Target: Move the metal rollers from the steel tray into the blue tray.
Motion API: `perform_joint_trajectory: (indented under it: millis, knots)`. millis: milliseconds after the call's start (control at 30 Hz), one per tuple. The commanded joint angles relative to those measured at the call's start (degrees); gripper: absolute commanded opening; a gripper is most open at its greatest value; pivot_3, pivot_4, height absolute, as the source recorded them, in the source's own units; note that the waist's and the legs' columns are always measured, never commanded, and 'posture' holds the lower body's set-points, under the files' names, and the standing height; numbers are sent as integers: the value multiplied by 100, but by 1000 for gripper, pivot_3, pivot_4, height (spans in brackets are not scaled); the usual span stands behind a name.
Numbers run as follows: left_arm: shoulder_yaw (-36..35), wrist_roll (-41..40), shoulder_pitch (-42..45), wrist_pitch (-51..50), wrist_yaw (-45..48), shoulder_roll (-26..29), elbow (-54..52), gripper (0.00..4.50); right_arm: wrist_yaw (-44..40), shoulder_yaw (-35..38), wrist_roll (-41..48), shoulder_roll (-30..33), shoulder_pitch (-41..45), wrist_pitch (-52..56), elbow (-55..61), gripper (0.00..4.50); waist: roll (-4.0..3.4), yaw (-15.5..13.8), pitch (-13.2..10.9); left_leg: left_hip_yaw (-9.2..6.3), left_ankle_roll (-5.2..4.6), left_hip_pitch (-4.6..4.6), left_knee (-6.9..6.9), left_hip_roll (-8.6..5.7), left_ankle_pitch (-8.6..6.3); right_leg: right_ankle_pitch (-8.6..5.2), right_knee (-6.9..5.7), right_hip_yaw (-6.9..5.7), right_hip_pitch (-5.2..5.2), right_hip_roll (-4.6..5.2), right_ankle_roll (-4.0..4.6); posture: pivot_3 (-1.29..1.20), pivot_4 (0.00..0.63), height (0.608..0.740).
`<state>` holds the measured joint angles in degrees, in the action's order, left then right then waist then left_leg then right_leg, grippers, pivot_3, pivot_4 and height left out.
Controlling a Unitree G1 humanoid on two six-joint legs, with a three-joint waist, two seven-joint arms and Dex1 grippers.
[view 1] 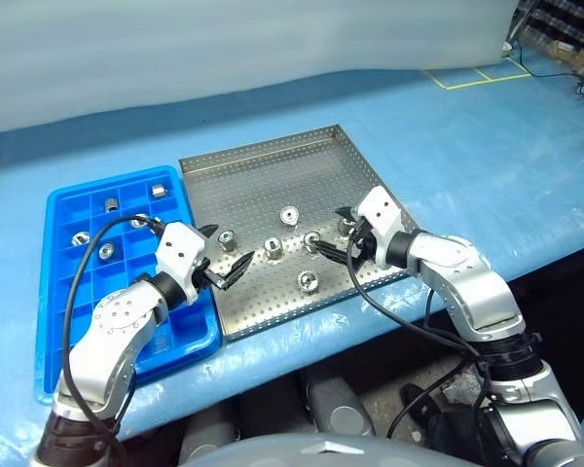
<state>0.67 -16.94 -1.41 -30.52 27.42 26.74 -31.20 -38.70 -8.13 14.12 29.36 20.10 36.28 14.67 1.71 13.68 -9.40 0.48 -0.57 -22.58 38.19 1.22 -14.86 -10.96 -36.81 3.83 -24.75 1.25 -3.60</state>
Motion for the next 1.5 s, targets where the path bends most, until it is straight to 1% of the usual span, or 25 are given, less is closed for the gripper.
perform_joint_trajectory:
  millis: [33, 600, 833, 967, 1033, 1100, 1267, 1400, 1500]
  knots:
    - [-62, -44, -6, 78, 48, 22, -72, 4478, 44, 208, 64, 69, -71, 23, 213, 4500, 0, 8, 0, -1, 0, 0, 0, 0, 0, 0, 0, -1, 0, 0, 0, -250, 150, 740]
    - [-26, -71, 5, -255, 71, 117, -179, 4478, 71, 164, 97, 30, -247, 110, 438, 4500, 0, -5, 0, -2, 0, 2, 2, 0, 0, 0, -1, 0, 2, 0, -1, -234, 150, 740]
    - [217, -104, 544, -531, 261, 187, -46, 4478, 118, 106, 153, -47, -537, 22, 777, 4500, 0, -13, 1, -1, 0, 2, 4, -1, 0, 0, -1, -1, 4, -1, -2, -259, 150, 740]
    - [669, 21, 1141, -736, 359, 109, 294, 4478, 277, 137, 74, -130, -680, -107, 830, 4500, 1, 13, 1, -1, 0, 2, 6, -3, 0, 2, -1, 0, 5, 0, -4, -291, 150, 740]
    - [1003, 335, 1451, -846, 281, 175, 539, 4478, 343, 139, 51, -150, -740, -148, 873, 4500, 1, 35, 1, -2, 0, 2, 8, -4, 0, 2, 0, 0, 7, 0, -5, -305, 150, 740]
    - [1218, 573, 1635, -907, 212, 232, 721, 4478, 413, 143, 41, -169, -812, -165, 954, 4500, 0, 95, 2, -2, 0, 3, 9, -4, 0, 2, 0, 1, 8, 0, -6, -331, 150, 740]
    - [1557, 963, 2098, -1147, 16, 38, 1444, 4478, 595, 262, 38, -134, -1063, -139, 1261, 4500, 0, 292, 2, -6, 0, 1, 6, -4, 0, 2, -1, -1, 6, -1, -7, -393, 150, 740]
    - [1755, 1185, 2245, -1190, -36, -99, 1959, 4478, 692, 328, 42, -96, -1188, -70, 1441, 4500, -3, 456, 3, -4, -1, 1, 6, -5, 0, 3, -1, 3, 7, 0, -12, -413, 150, 740]
    - [1812, 1174, 2238, -1138, 72, -231, 2273, 4478, 752, 353, 50, -62, -1244, -33, 1528, 4500, -3, 587, 4, -4, 0, 2, 6, -5, 0, 3, -3, 3, 6, 0, -12, -421, 150, 740]
